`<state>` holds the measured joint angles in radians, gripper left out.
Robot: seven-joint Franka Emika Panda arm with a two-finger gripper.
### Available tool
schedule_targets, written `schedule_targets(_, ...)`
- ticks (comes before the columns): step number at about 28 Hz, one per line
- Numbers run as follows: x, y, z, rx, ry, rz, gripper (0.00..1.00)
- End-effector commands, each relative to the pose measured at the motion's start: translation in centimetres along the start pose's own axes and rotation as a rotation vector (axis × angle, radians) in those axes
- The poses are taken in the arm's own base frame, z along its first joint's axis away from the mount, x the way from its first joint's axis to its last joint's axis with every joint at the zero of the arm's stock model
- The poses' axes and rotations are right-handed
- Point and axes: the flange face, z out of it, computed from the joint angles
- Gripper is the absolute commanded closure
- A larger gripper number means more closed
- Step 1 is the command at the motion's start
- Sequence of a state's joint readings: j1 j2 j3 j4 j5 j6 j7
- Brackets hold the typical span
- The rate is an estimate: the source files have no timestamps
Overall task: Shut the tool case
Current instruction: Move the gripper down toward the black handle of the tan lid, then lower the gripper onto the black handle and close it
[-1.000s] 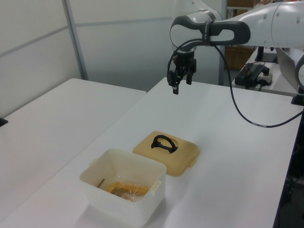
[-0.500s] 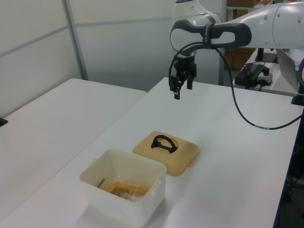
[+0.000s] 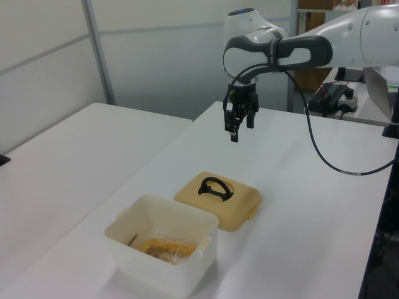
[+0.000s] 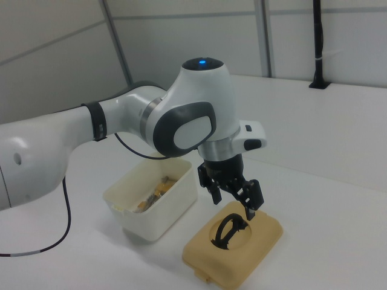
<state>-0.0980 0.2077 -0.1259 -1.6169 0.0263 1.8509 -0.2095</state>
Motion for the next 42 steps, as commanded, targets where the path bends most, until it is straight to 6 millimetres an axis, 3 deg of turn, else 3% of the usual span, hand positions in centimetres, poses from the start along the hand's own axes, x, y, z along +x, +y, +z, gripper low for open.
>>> schedule_targets(1, -0.2, -3.4, 3.6, 0.005, 0.074, 0.044, 0.00)
schedule_targets(7, 0.5, -6.0, 6.6, -0.014, 0.129, 0.082, 0.00)
schedule_targets(18, 1.1, -7.1, 7.7, -0.031, 0.119, 0.126, 0.00)
schedule_targets(24, 1.5, -8.6, 10.1, -0.083, 0.087, 0.116, 0.00)
schedule_targets(33, 2.8, -9.8, 11.6, -0.115, 0.080, 0.121, 0.00)
schedule_targets(38, 2.9, -10.2, 11.9, -0.122, 0.078, 0.106, 0.06)
schedule_targets(42, 2.9, -10.1, 12.3, -0.135, 0.072, 0.107, 0.17)
